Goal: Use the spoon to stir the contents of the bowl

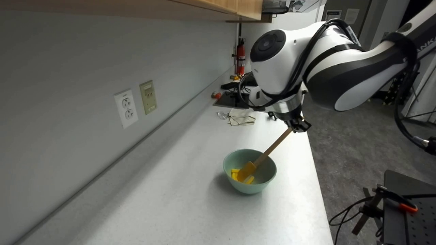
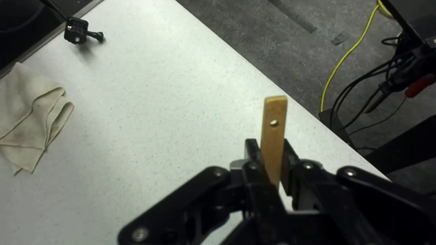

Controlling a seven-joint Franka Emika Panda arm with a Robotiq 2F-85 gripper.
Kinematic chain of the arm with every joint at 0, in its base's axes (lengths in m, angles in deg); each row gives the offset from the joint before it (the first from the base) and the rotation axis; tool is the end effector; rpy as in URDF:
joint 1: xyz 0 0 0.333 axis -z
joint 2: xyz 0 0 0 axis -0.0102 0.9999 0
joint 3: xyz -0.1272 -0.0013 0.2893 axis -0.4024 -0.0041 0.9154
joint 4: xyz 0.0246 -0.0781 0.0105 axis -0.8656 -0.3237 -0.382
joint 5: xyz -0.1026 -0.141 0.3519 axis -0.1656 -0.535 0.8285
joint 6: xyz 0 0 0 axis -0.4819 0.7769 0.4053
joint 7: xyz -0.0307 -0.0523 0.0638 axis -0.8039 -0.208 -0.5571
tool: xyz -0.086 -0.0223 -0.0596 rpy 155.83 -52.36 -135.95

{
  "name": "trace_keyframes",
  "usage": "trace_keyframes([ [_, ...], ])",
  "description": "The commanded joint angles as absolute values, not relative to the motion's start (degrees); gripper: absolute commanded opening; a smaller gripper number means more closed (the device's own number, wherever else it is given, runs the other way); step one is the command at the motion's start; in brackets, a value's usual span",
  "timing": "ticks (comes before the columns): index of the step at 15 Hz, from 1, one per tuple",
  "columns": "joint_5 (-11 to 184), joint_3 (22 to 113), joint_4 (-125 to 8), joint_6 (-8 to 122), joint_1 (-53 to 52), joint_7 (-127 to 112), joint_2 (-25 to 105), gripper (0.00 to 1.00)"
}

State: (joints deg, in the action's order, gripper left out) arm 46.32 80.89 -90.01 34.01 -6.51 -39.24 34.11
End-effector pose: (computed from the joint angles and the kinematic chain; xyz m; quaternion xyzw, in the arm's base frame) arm 0.5132 0.1021 0.2982 0.7747 0.5289 -0.2106 0.2752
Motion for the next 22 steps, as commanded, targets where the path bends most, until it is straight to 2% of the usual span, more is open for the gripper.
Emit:
trace_keyframes([
  [1,49.5,81.2,-93.9,38.6,-6.1,-40.3,29.2,0.04],
  [7,48.0,80.6,-93.8,42.5,-6.6,-39.0,28.9,0.04],
  [22,42.6,77.8,-90.8,38.3,-6.0,-38.8,32.9,0.04],
])
